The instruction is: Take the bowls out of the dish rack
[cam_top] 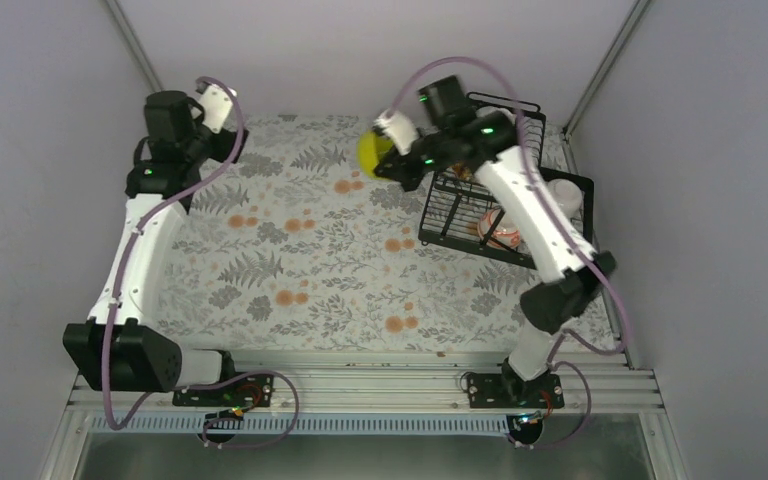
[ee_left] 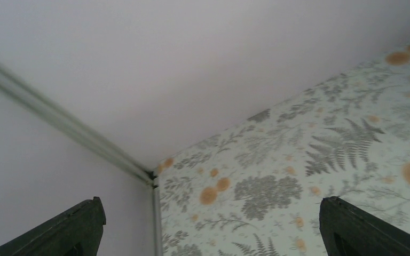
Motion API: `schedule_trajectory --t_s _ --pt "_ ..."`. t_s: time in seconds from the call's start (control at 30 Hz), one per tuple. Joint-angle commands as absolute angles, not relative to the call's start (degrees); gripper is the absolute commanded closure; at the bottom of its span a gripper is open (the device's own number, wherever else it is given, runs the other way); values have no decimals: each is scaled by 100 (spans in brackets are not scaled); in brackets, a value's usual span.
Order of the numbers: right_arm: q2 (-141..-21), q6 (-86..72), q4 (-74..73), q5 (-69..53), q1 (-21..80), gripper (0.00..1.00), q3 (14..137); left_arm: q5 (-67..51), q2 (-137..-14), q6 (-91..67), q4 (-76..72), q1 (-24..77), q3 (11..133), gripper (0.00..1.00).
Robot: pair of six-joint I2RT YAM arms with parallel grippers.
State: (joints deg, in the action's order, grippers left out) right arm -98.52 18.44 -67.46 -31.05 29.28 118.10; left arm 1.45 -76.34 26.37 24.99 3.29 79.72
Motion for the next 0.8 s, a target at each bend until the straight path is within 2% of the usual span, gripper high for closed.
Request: schedule_trajectory --t_s 0.0,0.13,0.37,0.6,0.77 --pt "-10516 1878 -6401 -1836 3657 97 12065 -443 -7523 2614 2387 -415 8257 0" --pt "-11037 1971 -6269 -1137 4282 97 12348 -852 -7493 2559 2315 -1079 8072 0" --pt "-11777 2299 -5868 -180 5205 97 12095 -1032 -7453 2496 2325 -1492 7858 0" --pt "-12622 2425 -5767 57 5927 97 12056 -848 -7399 2483 2196 -1673 7709 0" --pt "-13082 2434 -5788 73 6370 96 12269 -1136 -7377 2478 2177 -2010 7646 0"
